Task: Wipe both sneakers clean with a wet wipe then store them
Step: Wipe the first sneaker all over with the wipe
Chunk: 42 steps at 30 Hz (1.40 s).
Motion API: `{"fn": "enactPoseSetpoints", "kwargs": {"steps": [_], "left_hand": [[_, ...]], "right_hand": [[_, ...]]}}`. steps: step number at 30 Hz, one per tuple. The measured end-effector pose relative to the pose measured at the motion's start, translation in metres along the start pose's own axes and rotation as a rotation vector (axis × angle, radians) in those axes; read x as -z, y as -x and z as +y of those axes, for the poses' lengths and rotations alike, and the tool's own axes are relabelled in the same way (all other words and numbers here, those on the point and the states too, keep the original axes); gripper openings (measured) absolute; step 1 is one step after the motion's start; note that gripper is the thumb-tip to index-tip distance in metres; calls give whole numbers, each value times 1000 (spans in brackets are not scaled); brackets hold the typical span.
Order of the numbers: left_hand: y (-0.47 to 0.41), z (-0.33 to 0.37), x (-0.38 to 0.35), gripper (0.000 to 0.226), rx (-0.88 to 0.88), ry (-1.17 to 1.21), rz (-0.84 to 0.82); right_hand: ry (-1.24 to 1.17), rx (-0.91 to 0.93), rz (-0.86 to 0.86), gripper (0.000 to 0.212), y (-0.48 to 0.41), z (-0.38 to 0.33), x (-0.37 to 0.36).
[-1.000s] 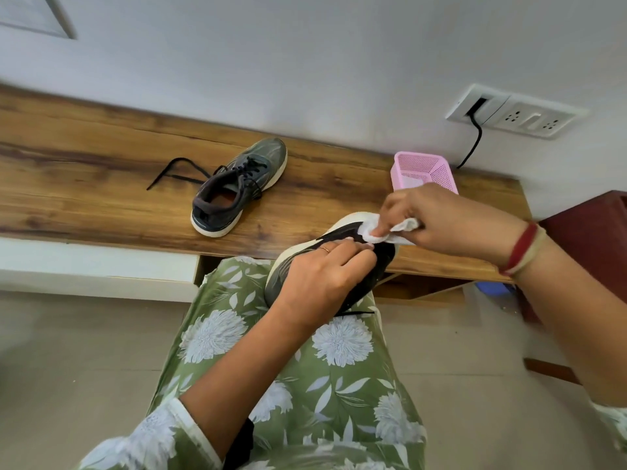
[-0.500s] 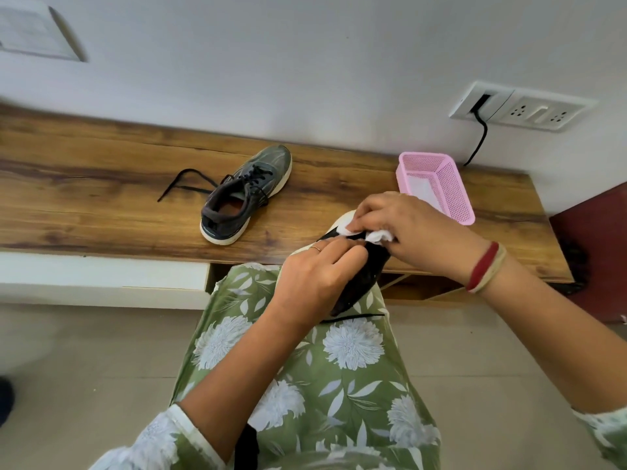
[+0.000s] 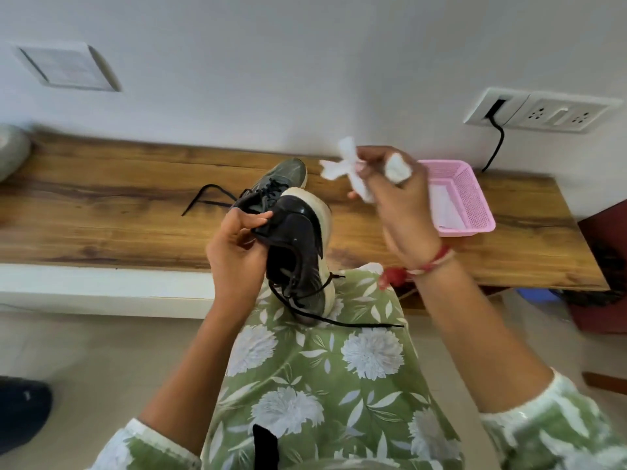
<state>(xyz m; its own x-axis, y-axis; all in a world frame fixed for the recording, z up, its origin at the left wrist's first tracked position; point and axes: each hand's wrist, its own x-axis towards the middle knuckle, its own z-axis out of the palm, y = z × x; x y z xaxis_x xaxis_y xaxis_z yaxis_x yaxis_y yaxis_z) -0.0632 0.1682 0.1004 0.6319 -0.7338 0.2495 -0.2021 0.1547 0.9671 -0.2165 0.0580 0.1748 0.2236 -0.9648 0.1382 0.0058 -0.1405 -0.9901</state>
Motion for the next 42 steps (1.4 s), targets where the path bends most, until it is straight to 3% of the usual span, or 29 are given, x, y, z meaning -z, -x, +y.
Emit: {"fn": "enactPoseSetpoints", "kwargs": {"steps": [2,6,9,13,18,21,24,28,32,35,38,42], "left_hand": [[-4,-5,6,44,51,28,31],[-7,-8,15,36,73,29,75],[-7,-11,22,39,71,6,54],[-15,-22,32,56,132,2,32],[-19,-30,48,53,177,-46,71],[-16,-31,52,50,216,-34,97],[-15,-31,52,42,270,-2,99],[-17,-29,52,41,290,4,89],[-14,-33,57,41,287,-9,130],[-12,-36,59,42,260,-41,144],[-9,-35,53,39,198,-127,130],[-3,-25,48,37,21,-318,35]], "right_hand": [[117,1,-90,11,3,11,-31],[693,530,-333,35,23,44,-50],[811,633,-366,52,37,66,-43],[802,525,-338,55,56,94,-33],[820,311,-500,50,70,125,-12],[720,153,-321,41,57,115,-16],[526,230,-120,31,40,90,-43],[432,302,-240,36,40,82,-71],[576,260,-360,36,60,105,-57],[545,160,-280,28,65,101,-43],[394,217,-147,24,61,77,-58],[324,279,-243,31,62,66,-86]]}}
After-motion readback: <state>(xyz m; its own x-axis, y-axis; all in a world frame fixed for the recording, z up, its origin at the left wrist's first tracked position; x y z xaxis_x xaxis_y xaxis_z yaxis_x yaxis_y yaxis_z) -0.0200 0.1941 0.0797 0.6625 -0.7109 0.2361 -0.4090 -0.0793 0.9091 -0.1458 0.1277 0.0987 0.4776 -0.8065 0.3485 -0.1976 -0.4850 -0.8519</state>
